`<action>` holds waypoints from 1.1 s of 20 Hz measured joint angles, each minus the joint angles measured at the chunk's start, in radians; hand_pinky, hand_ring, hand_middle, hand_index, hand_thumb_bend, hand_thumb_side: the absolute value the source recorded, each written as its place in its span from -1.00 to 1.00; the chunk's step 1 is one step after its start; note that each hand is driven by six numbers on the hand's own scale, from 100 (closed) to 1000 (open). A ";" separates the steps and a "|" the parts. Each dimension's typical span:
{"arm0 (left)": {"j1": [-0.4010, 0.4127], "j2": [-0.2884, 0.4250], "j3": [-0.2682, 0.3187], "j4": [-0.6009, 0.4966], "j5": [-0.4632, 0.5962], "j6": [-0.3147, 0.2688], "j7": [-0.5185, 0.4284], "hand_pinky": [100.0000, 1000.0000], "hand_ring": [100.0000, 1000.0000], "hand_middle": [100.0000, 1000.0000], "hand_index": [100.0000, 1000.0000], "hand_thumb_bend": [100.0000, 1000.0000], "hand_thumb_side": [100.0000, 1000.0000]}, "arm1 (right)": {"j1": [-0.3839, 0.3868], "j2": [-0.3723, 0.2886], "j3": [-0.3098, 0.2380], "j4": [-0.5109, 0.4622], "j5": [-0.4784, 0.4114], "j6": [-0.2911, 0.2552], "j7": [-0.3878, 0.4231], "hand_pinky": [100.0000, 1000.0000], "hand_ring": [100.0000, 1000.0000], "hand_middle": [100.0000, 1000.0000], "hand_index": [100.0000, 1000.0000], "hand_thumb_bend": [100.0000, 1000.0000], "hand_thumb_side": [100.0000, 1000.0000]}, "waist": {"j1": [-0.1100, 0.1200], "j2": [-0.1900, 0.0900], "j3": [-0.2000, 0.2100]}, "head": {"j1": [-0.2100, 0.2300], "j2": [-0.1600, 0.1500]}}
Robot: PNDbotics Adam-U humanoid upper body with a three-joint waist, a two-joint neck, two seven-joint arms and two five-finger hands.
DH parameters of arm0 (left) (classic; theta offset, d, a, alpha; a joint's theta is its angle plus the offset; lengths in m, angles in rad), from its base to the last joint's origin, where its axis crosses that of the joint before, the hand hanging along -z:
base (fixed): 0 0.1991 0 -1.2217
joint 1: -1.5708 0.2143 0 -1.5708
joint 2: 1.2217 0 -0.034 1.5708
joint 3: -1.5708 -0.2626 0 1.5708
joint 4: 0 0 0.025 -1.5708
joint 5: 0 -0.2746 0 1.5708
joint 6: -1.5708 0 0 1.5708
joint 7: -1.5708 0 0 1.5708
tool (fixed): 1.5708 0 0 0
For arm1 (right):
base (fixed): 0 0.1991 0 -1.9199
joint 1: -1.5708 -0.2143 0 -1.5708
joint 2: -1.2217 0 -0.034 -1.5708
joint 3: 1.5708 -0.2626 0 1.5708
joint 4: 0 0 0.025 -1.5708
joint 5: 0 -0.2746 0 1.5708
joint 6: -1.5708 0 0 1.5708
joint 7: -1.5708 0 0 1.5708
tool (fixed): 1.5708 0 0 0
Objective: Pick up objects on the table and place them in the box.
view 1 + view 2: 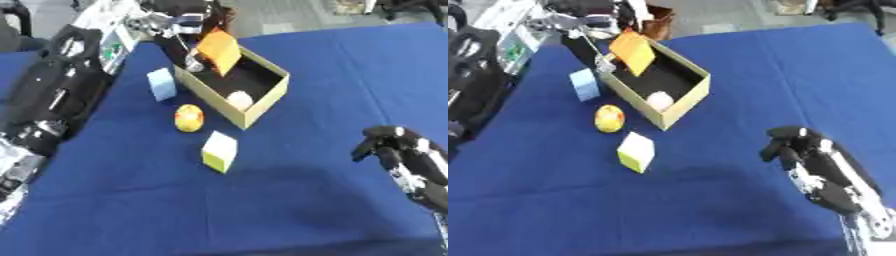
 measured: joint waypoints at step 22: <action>-0.004 -0.121 0.084 0.174 -0.352 0.182 0.341 0.68 0.51 0.55 0.83 0.07 -0.39 | -0.009 0.020 0.012 0.001 -0.010 0.006 0.018 0.08 0.14 0.00 0.48 -1.00 -0.20 | 0.000 0.001 -0.028 | 0.003 -0.019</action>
